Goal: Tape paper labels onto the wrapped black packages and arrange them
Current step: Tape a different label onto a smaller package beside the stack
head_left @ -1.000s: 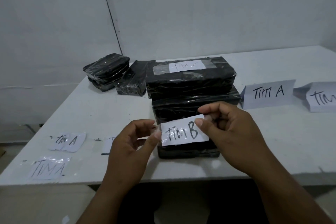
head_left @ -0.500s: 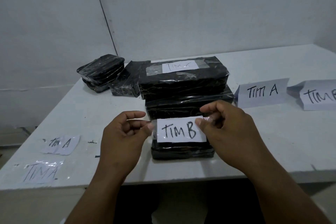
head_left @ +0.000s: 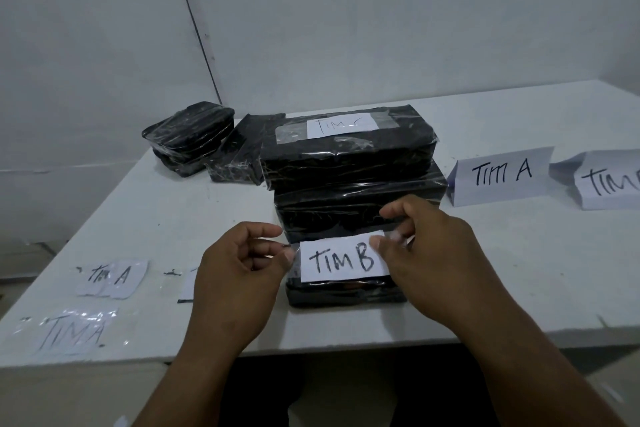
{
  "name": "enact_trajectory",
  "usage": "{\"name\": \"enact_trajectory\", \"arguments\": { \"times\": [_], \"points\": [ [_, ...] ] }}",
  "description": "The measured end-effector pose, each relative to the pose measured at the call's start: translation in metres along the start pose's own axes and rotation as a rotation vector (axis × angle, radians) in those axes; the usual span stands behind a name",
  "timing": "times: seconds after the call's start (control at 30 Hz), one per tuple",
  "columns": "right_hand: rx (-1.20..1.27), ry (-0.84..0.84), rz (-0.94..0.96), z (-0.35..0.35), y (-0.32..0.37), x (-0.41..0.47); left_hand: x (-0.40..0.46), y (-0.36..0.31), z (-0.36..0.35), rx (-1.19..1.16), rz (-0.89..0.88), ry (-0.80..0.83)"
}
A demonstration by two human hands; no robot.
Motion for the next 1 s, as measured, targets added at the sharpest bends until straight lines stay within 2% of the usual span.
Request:
{"name": "enact_trajectory", "arguments": {
  "times": [0.7,1.0],
  "points": [
    [-0.119,-0.017,0.038,-0.010,-0.001,-0.004,0.005,0.009,0.003,0.048,0.062,0.061],
    [-0.196,-0.063,0.049,-0.009,0.007,-0.010,0.005,0.010,0.006,0.117,0.055,-0.003]
  ]
}}
Point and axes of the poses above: each hand's wrist, its own x-axis towards the middle knuckle, its own z-axis out of the back of the hand, y = z × x, the point moved 2 cm from there along x, towards the middle knuckle, and after that the axes turned 6 degrees about -y, right-handed, at the moved point
